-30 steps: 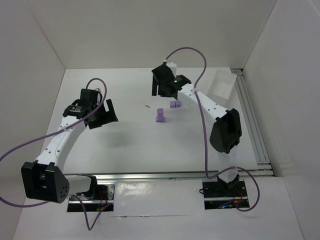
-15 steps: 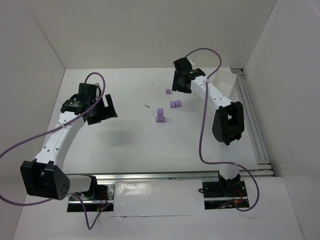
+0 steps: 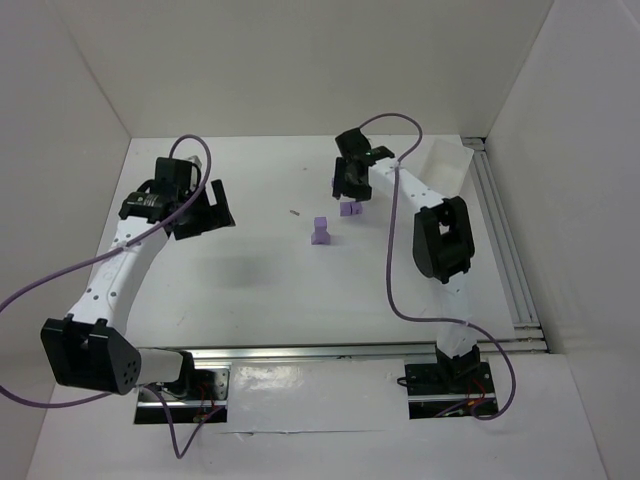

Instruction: Build the wood block tower

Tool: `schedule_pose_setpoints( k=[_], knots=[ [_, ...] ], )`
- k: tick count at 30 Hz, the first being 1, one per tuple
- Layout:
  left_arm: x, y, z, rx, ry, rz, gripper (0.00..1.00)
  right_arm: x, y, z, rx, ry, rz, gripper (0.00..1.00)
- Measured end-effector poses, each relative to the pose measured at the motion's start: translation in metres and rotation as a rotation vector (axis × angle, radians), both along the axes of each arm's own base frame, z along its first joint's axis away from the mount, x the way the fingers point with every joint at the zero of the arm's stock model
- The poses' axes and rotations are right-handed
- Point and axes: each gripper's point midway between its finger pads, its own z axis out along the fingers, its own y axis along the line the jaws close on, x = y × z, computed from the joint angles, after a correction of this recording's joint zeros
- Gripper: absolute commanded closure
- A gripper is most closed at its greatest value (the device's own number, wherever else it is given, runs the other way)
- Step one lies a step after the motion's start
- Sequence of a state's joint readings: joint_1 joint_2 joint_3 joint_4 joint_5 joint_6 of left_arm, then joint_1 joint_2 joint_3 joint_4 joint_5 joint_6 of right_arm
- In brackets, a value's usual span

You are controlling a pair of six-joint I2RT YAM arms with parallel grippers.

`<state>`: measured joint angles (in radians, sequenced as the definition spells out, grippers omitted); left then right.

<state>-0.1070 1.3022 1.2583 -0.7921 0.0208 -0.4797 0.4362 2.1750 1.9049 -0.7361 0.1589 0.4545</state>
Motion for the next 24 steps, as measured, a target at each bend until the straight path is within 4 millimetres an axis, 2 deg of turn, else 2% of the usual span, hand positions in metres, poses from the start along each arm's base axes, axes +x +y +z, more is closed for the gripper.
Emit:
schedule_pose_setpoints(
  k=[12,24],
  knots=[
    [0.001,0.001,-0.004,0.013,0.011,-0.004,0.02,-0.002,0.006,-0.045,-0.012,0.088,0.022,0.40],
    [0.003,0.006,-0.007,0.022,0.020,0.009,0.02,0.005,0.015,-0.045,-0.001,0.077,0.036,0.40]
  ],
)
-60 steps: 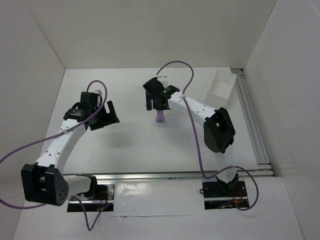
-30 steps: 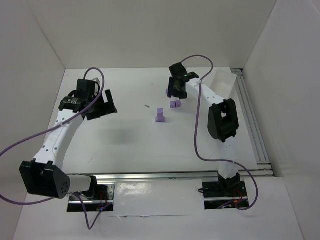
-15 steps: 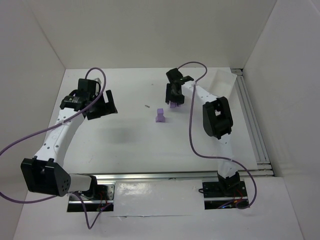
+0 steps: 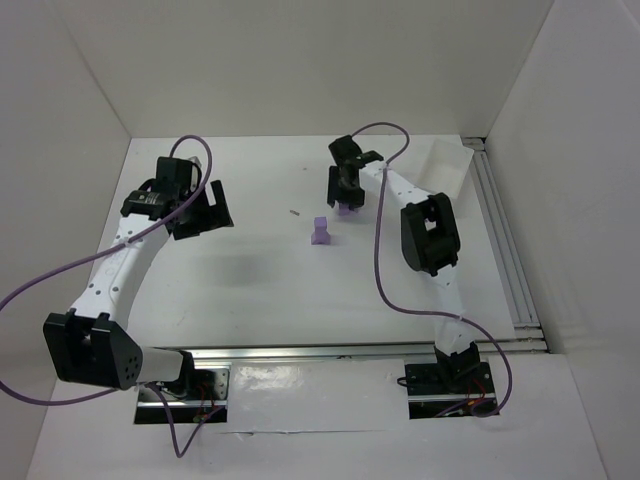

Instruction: Build the wood block tower

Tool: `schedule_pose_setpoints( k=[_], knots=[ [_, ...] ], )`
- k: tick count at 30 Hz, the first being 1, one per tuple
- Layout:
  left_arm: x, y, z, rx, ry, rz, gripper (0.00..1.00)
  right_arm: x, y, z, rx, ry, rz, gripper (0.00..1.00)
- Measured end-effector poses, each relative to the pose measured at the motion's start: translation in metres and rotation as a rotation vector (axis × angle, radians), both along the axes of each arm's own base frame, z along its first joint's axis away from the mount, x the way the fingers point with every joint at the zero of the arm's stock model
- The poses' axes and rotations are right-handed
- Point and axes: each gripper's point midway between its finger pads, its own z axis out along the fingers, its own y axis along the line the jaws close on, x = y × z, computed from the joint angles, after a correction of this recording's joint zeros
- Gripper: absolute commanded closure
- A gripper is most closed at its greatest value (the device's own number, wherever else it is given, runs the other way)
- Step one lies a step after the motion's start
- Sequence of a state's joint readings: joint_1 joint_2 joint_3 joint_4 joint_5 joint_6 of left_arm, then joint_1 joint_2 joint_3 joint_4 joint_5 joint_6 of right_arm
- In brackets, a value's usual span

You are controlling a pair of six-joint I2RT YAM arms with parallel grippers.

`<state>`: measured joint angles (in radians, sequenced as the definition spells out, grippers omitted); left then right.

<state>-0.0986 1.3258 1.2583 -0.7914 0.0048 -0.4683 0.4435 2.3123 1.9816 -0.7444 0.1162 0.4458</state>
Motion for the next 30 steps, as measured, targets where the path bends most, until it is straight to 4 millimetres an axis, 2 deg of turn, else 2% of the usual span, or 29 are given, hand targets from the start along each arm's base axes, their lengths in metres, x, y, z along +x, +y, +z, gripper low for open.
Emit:
schedule_pose_setpoints(
  k=[8,13,14,16,19,22,30],
  knots=[
    [0.0003,0.0000,-0.0011,0.001,0.003,-0.001,0.02,0.0006,0.0007,-0.0064,-0.023,0.004,0.015,0.52],
    [0.0004,0.0000,-0.0015,0.001,0.005,-0.001,0.02,0.0021,-0.0002,-0.0057,-0.043,-0.003,0.014,0.55],
    [0.0004,0.0000,-0.0016,0.001,0.005,-0.001,0.02,0.0033,-0.0003,-0.0054,-0.048,-0.007,0.014,0.61],
    [0.0004,0.0000,-0.0017,0.001,0.006,-0.001,0.02,0.0050,-0.0007,-0.0051,-0.059,-0.014,0.015,0.65],
    [0.0004,0.0000,-0.0019,0.001,0.006,-0.001,0.02,0.0052,-0.0013,-0.0044,-0.070,-0.017,0.012,0.65],
    [0.0001,0.0000,-0.0025,0.001,0.008,-0.001,0.02,0.0037,-0.0019,-0.0037,-0.084,-0.015,0.013,0.70],
    [-0.0023,0.0002,-0.0081,0.000,0.018,0.003,0.02,-0.0039,-0.0024,0.0016,-0.103,-0.002,0.022,0.70]
  ],
)
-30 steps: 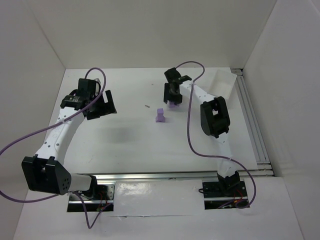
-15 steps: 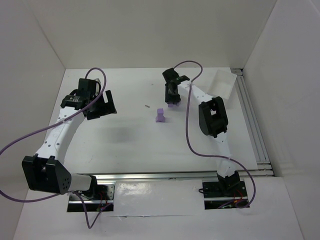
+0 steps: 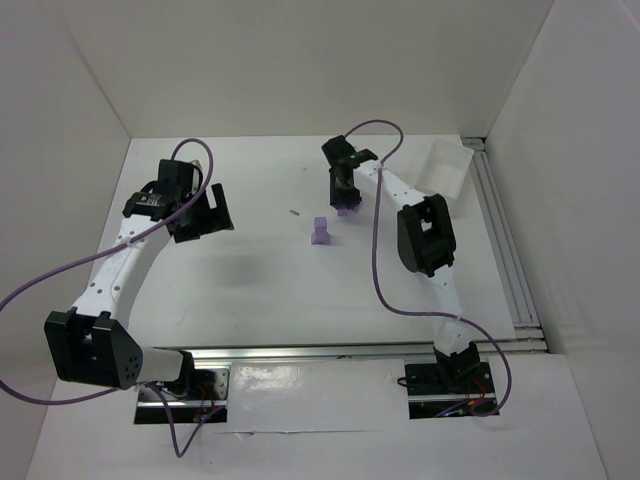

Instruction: Build the wood block tower

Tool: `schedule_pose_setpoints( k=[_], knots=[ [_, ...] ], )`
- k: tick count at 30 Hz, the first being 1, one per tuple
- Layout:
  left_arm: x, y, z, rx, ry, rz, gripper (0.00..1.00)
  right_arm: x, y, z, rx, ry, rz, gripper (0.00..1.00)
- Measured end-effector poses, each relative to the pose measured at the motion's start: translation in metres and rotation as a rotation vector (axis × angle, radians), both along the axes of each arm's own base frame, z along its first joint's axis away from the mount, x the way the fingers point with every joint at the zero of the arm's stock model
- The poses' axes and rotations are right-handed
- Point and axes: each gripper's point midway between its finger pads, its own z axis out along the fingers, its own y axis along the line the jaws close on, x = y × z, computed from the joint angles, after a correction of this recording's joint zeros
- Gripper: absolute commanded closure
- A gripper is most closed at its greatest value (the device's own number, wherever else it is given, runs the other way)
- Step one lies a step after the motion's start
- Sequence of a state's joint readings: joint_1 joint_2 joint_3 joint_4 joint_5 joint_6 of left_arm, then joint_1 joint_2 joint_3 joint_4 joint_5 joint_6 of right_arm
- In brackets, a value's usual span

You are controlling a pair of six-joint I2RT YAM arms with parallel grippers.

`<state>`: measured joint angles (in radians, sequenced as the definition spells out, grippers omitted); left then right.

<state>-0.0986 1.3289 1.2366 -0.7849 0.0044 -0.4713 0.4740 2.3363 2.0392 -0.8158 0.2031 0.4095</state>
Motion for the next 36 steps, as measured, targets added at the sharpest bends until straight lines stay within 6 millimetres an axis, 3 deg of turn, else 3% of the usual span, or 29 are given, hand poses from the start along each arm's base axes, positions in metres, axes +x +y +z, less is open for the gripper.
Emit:
schedule_pose_setpoints(
  k=[5,12,16,25,36],
  knots=[
    [-0.002,0.002,-0.003,0.007,0.002,0.012,0.02,-0.008,-0.002,0.036,-0.004,-0.033,0.009,0.70],
    [0.000,0.006,-0.002,0.022,-0.011,0.025,0.02,-0.024,0.001,0.140,0.070,-0.196,0.027,0.70],
    [0.002,0.006,-0.001,0.024,-0.016,0.027,0.02,-0.042,0.016,0.171,0.095,-0.237,0.062,0.70],
    [0.005,0.006,-0.005,0.025,-0.009,0.028,0.02,-0.078,0.060,0.161,0.117,-0.179,0.145,0.70],
    [0.005,0.006,-0.005,0.024,-0.010,0.027,0.02,-0.095,0.067,0.132,0.079,-0.111,0.167,0.70]
  ],
)
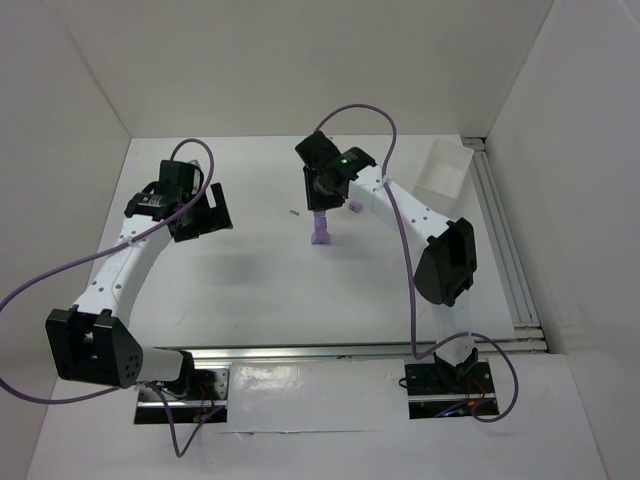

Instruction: Build the wood block tower

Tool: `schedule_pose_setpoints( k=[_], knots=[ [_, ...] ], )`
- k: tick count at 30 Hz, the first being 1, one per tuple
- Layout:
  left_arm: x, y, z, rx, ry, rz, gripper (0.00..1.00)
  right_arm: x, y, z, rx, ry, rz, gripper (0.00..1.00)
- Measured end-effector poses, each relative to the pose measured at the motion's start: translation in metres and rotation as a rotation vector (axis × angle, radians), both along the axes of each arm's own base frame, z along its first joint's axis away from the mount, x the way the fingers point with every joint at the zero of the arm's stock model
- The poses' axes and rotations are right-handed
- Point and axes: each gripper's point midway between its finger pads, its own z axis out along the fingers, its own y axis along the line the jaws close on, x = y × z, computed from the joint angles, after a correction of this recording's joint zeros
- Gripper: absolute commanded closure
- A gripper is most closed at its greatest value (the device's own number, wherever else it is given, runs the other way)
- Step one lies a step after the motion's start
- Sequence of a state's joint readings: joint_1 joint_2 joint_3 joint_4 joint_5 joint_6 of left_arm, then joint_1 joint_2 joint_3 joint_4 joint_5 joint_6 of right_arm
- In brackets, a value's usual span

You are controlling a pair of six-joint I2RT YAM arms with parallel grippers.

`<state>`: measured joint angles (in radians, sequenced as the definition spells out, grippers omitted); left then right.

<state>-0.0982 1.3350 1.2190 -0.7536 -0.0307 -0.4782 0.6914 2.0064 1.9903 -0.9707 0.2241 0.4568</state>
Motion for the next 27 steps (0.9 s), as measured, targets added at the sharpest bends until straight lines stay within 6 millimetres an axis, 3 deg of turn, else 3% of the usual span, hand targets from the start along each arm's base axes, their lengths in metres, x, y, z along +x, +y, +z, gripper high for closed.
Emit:
schedule_pose_setpoints(
  k=[18,27],
  knots=[
    [0.002,-0.001,-0.001,-0.002,0.001,-0.002,0.02,0.000,0.003,-0.033,-0.045,0.057,0.002,0.70],
    [0.002,-0.001,-0.001,-0.002,0.001,-0.002,0.02,0.000,0.003,-0.034,-0.043,0.059,-0.009,0.70]
  ],
)
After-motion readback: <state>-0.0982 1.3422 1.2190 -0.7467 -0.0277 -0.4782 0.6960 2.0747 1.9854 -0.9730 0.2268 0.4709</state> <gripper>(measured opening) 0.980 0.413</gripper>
